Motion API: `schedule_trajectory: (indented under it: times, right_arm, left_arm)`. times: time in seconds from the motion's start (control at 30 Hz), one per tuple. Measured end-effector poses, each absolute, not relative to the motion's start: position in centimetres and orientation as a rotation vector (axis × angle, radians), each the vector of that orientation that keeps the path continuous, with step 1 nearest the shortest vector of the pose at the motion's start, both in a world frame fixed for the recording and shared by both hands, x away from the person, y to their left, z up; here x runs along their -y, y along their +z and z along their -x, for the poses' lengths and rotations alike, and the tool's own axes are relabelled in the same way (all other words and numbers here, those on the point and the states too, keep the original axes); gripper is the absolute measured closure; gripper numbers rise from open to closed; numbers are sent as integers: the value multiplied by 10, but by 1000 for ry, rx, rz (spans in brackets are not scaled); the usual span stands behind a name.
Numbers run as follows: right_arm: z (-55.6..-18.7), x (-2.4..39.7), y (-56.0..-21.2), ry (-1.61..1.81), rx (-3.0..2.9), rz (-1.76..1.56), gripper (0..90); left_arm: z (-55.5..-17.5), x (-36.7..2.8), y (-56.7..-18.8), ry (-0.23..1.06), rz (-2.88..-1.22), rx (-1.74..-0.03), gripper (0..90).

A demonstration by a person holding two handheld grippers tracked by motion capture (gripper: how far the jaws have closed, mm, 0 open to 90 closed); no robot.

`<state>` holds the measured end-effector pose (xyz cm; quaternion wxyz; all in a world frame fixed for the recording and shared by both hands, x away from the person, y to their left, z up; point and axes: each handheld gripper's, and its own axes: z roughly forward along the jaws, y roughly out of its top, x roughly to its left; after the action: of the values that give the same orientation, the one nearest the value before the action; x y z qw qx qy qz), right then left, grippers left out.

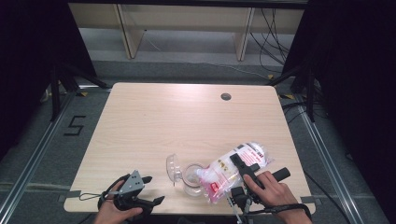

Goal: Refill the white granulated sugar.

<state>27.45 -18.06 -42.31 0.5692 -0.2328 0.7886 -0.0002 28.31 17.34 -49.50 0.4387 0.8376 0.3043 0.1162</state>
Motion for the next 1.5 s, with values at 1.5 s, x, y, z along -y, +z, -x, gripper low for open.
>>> schedule_trajectory:
  times: [1.5]
  right_arm:
    - [-271,179,-421,-48,-1816,579,513]
  left_arm:
    - [-283,-174,-494,284,-2059,-754,182]
